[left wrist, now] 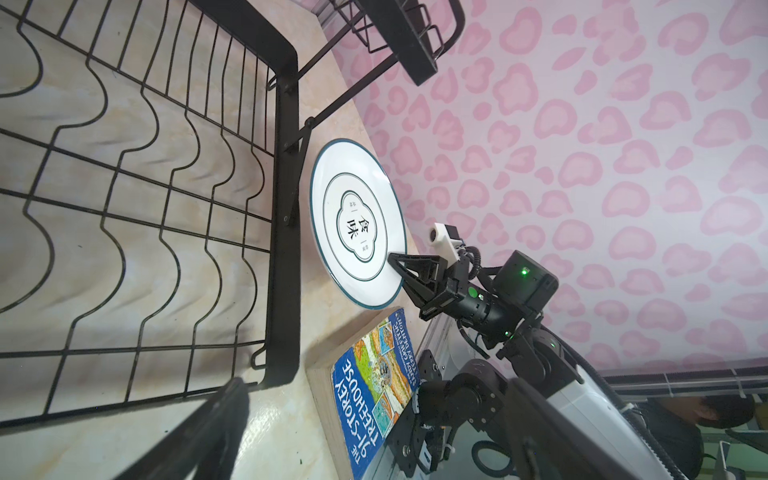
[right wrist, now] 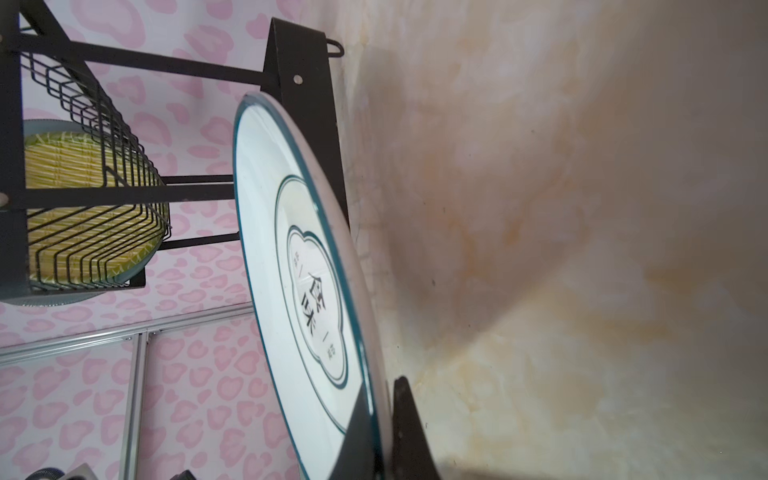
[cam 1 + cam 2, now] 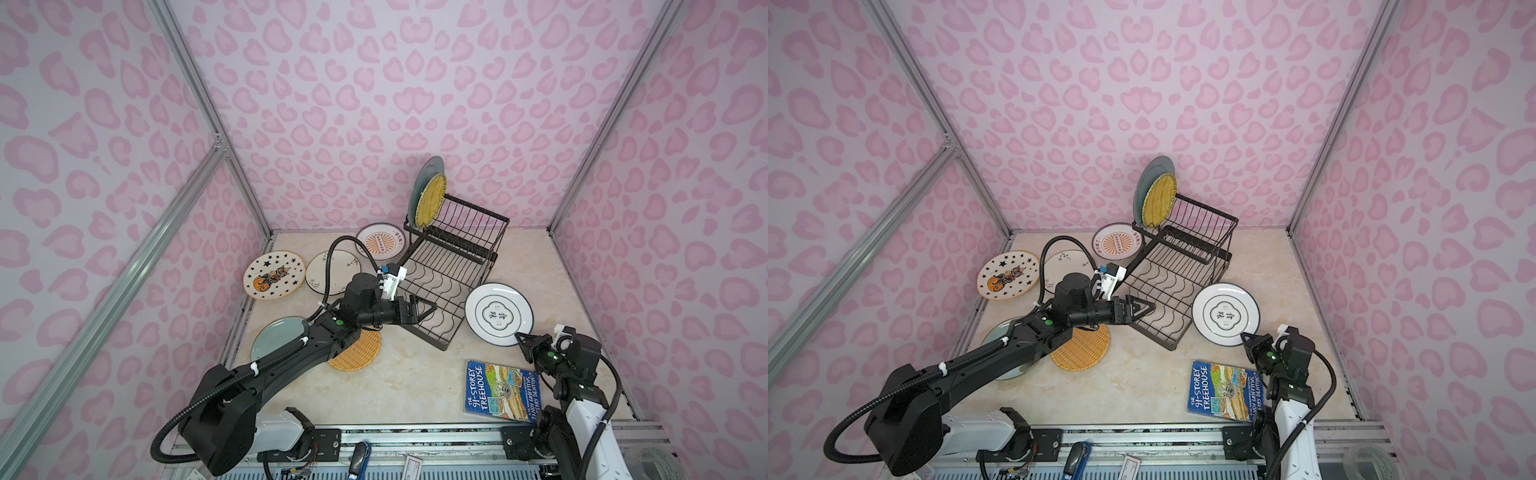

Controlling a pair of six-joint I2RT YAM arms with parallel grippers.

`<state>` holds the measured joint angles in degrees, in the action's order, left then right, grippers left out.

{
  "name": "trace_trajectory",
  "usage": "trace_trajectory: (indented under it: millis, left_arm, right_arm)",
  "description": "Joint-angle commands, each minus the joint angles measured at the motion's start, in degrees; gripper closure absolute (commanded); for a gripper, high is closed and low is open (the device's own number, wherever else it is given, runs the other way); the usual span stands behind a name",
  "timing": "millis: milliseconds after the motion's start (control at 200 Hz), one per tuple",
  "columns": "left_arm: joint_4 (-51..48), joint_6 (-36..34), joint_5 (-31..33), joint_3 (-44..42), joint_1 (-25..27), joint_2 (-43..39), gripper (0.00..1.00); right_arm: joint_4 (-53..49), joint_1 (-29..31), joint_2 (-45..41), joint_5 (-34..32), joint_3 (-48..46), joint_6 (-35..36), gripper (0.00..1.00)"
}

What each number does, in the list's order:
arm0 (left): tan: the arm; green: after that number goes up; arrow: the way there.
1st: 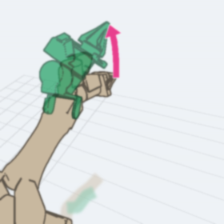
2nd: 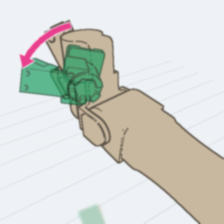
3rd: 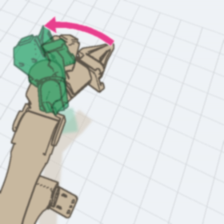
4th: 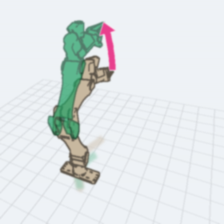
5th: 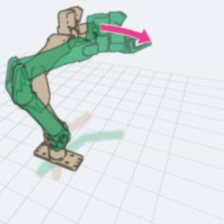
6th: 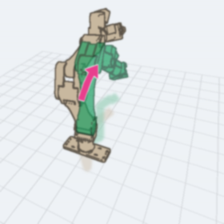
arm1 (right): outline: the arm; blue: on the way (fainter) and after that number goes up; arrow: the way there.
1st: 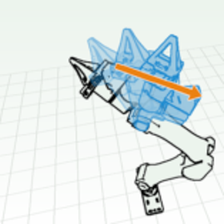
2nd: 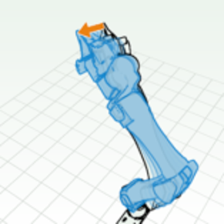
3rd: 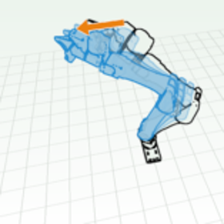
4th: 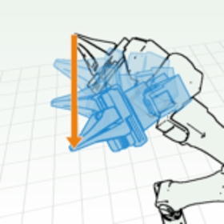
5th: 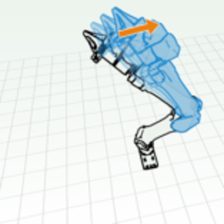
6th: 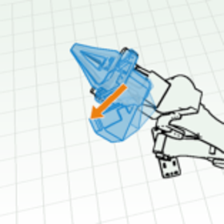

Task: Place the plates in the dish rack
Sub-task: 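Lift the text-printed plate upright with the right gripper and carry it toward the rack, then grasp the plate's rim with the left gripper beside the right gripper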

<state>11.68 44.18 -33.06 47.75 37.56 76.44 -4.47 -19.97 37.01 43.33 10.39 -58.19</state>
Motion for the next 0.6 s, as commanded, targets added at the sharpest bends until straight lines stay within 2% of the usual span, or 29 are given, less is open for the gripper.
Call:
trace_trajectory:
  millis: [0, 230, 455, 595]
  left_arm:
    - [5.44, 1.45, -1.21, 0.75, 0.04, 2.09, 0.03]
    - [10.32, 5.67, -2.01, 3.79, 0.03, 9.95, 0.07]
    - [10.87, 8.15, -1.25, 8.17, -0.07, 16.96, 0.13]
    - [10.27, 8.60, -1.55, 10.61, -0.02, 20.13, 0.21]
  right_arm:
    - [1.23, 1.95, -0.02, 0.50, 1.55, 0.70, 1.00]
    - [3.21, 12.18, 0.19, -4.26, 4.84, -1.85, 1.00]
    - [5.97, 18.61, 2.61, -6.00, 7.59, -3.22, 1.00]
    - [7.87, 20.72, 4.45, -5.98, 8.99, -3.53, 1.00]
